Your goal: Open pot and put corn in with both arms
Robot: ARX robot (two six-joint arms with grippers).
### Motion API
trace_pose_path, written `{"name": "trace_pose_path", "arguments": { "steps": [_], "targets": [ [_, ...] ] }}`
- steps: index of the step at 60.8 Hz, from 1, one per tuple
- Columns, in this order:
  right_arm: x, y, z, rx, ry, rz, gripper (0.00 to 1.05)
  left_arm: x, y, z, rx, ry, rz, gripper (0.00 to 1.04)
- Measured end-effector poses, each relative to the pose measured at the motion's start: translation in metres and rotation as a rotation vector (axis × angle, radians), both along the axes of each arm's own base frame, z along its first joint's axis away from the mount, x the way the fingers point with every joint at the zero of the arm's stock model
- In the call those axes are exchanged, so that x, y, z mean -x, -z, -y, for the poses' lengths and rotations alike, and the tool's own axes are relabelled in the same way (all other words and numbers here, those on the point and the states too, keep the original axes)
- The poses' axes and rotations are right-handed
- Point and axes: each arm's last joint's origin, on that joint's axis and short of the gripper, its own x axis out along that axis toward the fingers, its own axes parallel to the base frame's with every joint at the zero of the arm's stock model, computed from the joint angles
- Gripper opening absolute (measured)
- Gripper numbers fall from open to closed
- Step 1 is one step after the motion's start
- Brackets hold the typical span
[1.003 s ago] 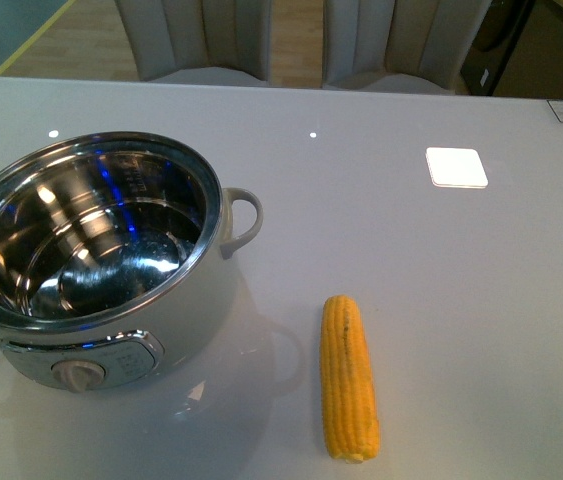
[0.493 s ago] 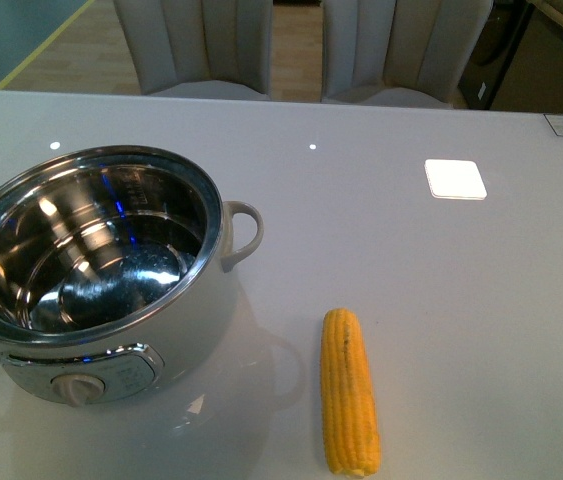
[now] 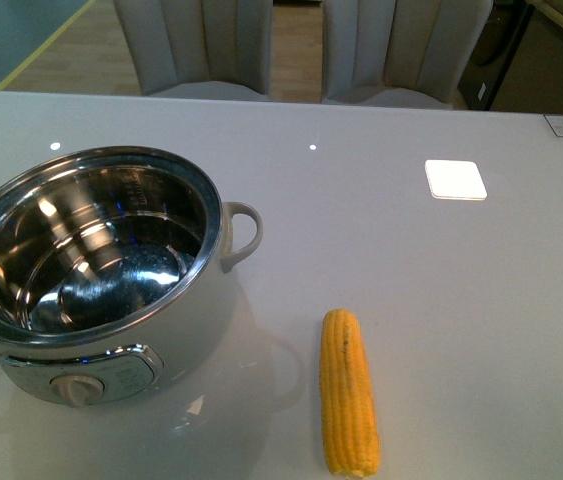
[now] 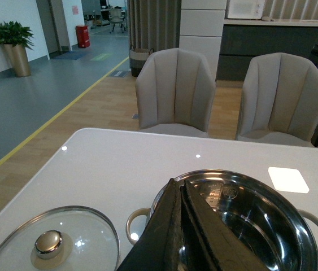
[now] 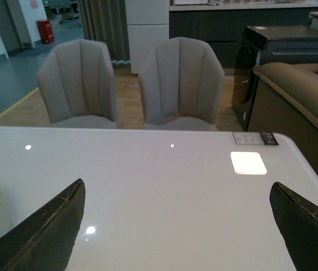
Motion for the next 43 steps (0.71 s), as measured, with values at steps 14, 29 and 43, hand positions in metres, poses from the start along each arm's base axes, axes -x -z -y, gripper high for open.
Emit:
{"name": "trace_pose_path", "arguments": {
  "steps": [14,29,43],
  "targets": [
    [0.0,0.0,0.0,0.0,0.0,0.0,0.96,0.011,0.003,0.0,0.0,0.001,-0.006,0.04],
    [0.0,0.0,0.0,0.0,0.0,0.0,0.96,0.011,0.003,0.0,0.0,0.002,-0.004,0.04],
    [0.0,0.0,0.0,0.0,0.0,0.0,0.96,0.011,0.003,0.0,0.0,0.002,-0.004,0.09]
  ]
}}
